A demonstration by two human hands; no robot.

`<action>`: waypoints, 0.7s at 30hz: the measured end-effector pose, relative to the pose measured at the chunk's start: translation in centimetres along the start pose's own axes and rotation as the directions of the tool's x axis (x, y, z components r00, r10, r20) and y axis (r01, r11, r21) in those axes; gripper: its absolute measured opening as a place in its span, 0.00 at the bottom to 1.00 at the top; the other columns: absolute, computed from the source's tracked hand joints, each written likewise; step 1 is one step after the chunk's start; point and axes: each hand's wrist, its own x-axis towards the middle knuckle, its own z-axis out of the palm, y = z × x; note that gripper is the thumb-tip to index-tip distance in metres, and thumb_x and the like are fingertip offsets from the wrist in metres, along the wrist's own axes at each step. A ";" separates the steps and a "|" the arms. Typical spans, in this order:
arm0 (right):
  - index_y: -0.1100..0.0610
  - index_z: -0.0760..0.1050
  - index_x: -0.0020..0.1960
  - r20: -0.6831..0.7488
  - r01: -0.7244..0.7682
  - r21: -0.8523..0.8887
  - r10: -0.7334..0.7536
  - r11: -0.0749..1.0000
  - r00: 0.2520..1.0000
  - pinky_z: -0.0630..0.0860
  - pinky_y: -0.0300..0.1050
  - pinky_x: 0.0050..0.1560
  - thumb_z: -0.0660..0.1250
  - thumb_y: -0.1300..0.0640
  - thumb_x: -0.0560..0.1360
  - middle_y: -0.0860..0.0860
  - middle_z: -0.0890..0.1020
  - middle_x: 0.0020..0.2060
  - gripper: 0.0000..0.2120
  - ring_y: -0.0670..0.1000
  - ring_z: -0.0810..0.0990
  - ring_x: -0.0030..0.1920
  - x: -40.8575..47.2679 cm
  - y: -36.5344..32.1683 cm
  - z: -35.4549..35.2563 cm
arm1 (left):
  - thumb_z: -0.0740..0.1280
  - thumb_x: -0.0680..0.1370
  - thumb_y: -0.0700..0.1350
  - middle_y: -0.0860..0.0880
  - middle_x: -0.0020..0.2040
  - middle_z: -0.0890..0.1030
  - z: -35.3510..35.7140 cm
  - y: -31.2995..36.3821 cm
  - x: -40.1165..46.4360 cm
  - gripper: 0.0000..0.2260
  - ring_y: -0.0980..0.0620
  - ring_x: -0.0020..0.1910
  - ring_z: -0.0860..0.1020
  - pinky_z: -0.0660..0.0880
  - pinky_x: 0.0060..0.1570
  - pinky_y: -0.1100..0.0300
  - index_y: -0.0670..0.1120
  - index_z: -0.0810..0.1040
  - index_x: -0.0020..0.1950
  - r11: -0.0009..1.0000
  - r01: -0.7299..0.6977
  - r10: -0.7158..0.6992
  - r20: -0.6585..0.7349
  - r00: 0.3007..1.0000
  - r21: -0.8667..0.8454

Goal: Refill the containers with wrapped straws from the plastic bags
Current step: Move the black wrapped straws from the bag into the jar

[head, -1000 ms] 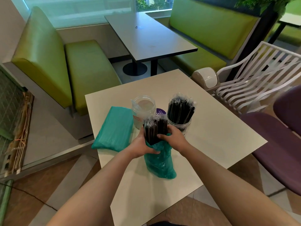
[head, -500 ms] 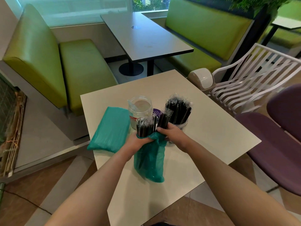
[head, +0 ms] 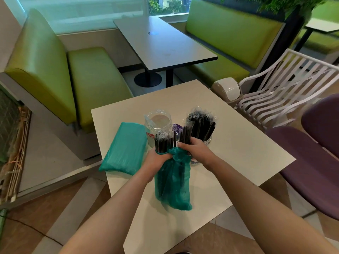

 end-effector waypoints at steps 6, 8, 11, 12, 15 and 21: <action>0.58 0.77 0.58 0.011 0.011 -0.033 -0.011 0.999 1.000 0.71 0.28 0.32 0.68 0.58 0.77 0.48 0.81 0.43 0.10 0.41 0.78 0.39 -0.3 -0.7 -0.5 | 0.75 0.72 0.41 0.50 0.53 0.83 0.4 0.6 0.3 0.17 0.52 0.53 0.81 0.78 0.53 0.56 0.48 0.78 0.60 1.000 -0.018 0.017 -0.011 1.000 -0.019; 0.59 0.78 0.58 0.018 0.000 -0.043 0.001 0.999 1.000 0.71 0.28 0.32 0.69 0.58 0.76 0.48 0.82 0.43 0.11 0.41 0.79 0.39 -0.4 -0.9 -0.7 | 0.75 0.73 0.41 0.49 0.53 0.83 0.6 0.8 0.2 0.18 0.52 0.53 0.81 0.78 0.53 0.57 0.47 0.78 0.61 1.000 -0.020 0.020 -0.015 1.000 -0.014; 0.58 0.77 0.52 -0.009 0.007 -0.085 -0.008 0.996 1.000 0.73 0.32 0.34 0.69 0.56 0.77 0.49 0.80 0.40 0.07 0.43 0.78 0.37 -0.4 -1.4 -0.9 | 0.75 0.72 0.41 0.50 0.53 0.84 0.7 0.8 0.2 0.18 0.53 0.53 0.81 0.78 0.51 0.58 0.47 0.78 0.61 1.000 -0.026 0.026 -0.011 1.000 -0.001; 0.58 0.77 0.51 -0.037 0.018 -0.106 -0.022 0.994 0.999 0.76 0.36 0.39 0.68 0.54 0.77 0.51 0.81 0.41 0.08 0.46 0.79 0.40 -0.3 -1.7 -1.0 | 0.75 0.72 0.42 0.51 0.52 0.84 0.7 0.9 0.3 0.18 0.53 0.53 0.81 0.77 0.51 0.58 0.48 0.79 0.61 0.999 -0.031 0.031 -0.011 0.999 0.020; 0.57 0.76 0.56 -0.129 0.073 -0.180 -0.097 0.981 0.987 0.76 0.47 0.52 0.65 0.51 0.79 0.53 0.82 0.48 0.11 0.52 0.80 0.50 -0.1 -3.0 -1.4 | 0.75 0.72 0.42 0.51 0.53 0.83 1.0 1.1 0.7 0.19 0.51 0.54 0.81 0.77 0.56 0.54 0.48 0.78 0.61 0.998 -0.025 0.026 -0.019 0.999 0.061; 0.59 0.71 0.56 -0.251 0.220 -0.173 -0.259 0.960 0.933 0.71 0.26 0.34 0.59 0.53 0.82 0.51 0.82 0.43 0.10 0.43 0.79 0.41 0.0 -7.5 -3.3 | 0.75 0.72 0.41 0.53 0.52 0.80 2.0 2.4 1.2 0.19 0.51 0.55 0.78 0.75 0.58 0.53 0.49 0.76 0.62 0.992 -0.024 0.031 -0.057 0.998 0.123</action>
